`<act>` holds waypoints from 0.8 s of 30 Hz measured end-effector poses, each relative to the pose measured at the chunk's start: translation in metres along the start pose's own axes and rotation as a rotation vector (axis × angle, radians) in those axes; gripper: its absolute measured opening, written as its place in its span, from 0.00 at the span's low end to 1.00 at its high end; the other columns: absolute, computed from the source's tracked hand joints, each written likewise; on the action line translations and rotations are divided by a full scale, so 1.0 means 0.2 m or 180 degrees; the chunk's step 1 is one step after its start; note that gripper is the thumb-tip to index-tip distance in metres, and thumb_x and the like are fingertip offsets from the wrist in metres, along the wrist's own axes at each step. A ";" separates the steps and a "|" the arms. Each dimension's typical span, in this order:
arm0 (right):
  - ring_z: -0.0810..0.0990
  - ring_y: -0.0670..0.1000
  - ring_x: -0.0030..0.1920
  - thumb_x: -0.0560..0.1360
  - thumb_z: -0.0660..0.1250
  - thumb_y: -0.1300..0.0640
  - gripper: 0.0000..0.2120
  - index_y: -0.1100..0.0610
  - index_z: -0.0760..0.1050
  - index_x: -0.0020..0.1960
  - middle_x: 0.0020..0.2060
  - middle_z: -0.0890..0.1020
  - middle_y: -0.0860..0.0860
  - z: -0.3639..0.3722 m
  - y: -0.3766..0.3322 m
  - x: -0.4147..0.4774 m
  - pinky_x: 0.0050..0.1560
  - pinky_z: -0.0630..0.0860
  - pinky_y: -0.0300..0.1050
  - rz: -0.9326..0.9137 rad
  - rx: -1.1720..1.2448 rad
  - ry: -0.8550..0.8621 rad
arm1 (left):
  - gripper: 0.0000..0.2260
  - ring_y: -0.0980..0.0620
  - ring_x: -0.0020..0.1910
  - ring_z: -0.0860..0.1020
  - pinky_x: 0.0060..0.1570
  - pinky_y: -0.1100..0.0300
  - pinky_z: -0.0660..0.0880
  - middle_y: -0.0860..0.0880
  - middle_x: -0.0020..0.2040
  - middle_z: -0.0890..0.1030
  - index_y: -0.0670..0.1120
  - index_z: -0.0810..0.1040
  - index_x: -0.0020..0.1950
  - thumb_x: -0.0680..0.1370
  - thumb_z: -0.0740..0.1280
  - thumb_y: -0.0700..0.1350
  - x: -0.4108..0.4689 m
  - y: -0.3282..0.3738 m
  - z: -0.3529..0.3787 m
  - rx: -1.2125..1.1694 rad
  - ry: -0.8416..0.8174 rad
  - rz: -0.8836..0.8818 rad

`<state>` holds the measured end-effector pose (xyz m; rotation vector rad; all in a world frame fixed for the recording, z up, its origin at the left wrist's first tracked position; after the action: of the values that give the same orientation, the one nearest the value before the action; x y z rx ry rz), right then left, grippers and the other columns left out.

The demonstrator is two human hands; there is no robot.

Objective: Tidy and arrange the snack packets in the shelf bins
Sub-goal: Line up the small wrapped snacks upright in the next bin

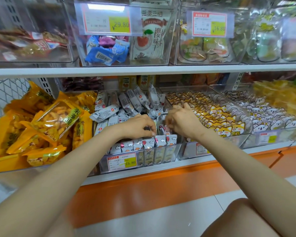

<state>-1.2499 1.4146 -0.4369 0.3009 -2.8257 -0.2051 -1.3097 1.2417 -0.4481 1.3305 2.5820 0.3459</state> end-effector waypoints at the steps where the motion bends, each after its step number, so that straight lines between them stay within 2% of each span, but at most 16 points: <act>1: 0.74 0.53 0.56 0.74 0.66 0.53 0.06 0.52 0.80 0.49 0.51 0.82 0.49 0.00 0.00 0.00 0.58 0.58 0.48 0.0134 0.0187 0.0053 | 0.09 0.48 0.67 0.63 0.66 0.51 0.61 0.48 0.66 0.69 0.50 0.78 0.56 0.79 0.62 0.50 0.00 0.01 0.00 0.0015 -0.0038 0.0003; 4: 0.74 0.53 0.55 0.74 0.66 0.48 0.09 0.51 0.80 0.49 0.49 0.83 0.50 0.01 -0.01 0.02 0.60 0.59 0.49 0.0301 0.0384 0.0117 | 0.06 0.49 0.69 0.60 0.68 0.51 0.58 0.50 0.70 0.65 0.55 0.78 0.52 0.80 0.61 0.49 -0.01 0.01 -0.01 0.0028 -0.0189 0.0014; 6: 0.75 0.53 0.55 0.74 0.66 0.46 0.10 0.51 0.81 0.50 0.49 0.82 0.52 0.01 -0.01 0.02 0.60 0.59 0.48 0.0338 0.0424 0.0119 | 0.08 0.49 0.68 0.60 0.68 0.50 0.59 0.50 0.70 0.64 0.57 0.76 0.49 0.80 0.60 0.45 -0.01 0.01 -0.02 -0.0027 -0.0253 0.0024; 9: 0.74 0.54 0.54 0.73 0.67 0.46 0.11 0.51 0.81 0.50 0.48 0.81 0.53 0.00 -0.02 0.02 0.59 0.57 0.47 0.0447 0.0591 0.0181 | 0.07 0.48 0.62 0.66 0.62 0.52 0.65 0.49 0.59 0.70 0.55 0.74 0.48 0.78 0.62 0.41 0.01 0.00 -0.01 -0.0143 -0.0043 -0.0053; 11: 0.74 0.54 0.55 0.72 0.69 0.46 0.11 0.51 0.82 0.49 0.48 0.80 0.54 0.01 -0.03 0.02 0.60 0.57 0.47 0.0534 0.0818 0.0163 | 0.06 0.47 0.55 0.70 0.53 0.54 0.68 0.49 0.51 0.71 0.51 0.72 0.52 0.77 0.66 0.46 0.02 0.01 -0.01 -0.0292 0.0249 -0.0189; 13: 0.73 0.52 0.56 0.70 0.71 0.46 0.10 0.50 0.83 0.47 0.48 0.82 0.51 0.03 -0.04 0.02 0.60 0.57 0.48 0.0538 0.1040 0.0047 | 0.14 0.49 0.53 0.69 0.51 0.55 0.67 0.50 0.50 0.70 0.49 0.72 0.57 0.75 0.67 0.53 0.04 0.02 0.00 -0.0251 0.0365 -0.0334; 17: 0.72 0.52 0.58 0.71 0.69 0.45 0.10 0.47 0.82 0.50 0.49 0.81 0.52 0.05 -0.05 0.01 0.60 0.58 0.50 0.0403 0.0919 -0.0306 | 0.15 0.47 0.60 0.66 0.60 0.51 0.63 0.47 0.59 0.71 0.51 0.77 0.57 0.75 0.67 0.56 0.06 0.05 0.04 0.0112 0.0362 -0.0419; 20: 0.71 0.53 0.59 0.74 0.68 0.51 0.11 0.46 0.80 0.56 0.50 0.78 0.52 0.00 -0.03 0.00 0.63 0.58 0.50 0.0277 0.0809 -0.0578 | 0.13 0.46 0.63 0.65 0.61 0.50 0.61 0.47 0.62 0.70 0.50 0.78 0.55 0.74 0.68 0.55 0.07 0.04 0.04 0.0080 0.0419 -0.0483; 24: 0.67 0.53 0.64 0.74 0.63 0.63 0.22 0.45 0.74 0.64 0.57 0.76 0.54 -0.03 -0.03 0.00 0.62 0.59 0.50 0.0141 0.0347 -0.0787 | 0.08 0.47 0.63 0.65 0.63 0.51 0.62 0.48 0.61 0.70 0.51 0.77 0.49 0.74 0.69 0.53 0.07 0.03 0.03 0.0102 0.0397 -0.0460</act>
<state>-1.2465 1.4087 -0.4330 0.2512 -3.0916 -0.0836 -1.3105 1.2568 -0.4526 1.1580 2.7782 0.3748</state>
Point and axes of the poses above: each hand's wrist, its own x-axis towards the middle knuckle, its own z-axis out of the palm, y = z × x, the point moved 1 cm from there along x, towards the middle knuckle
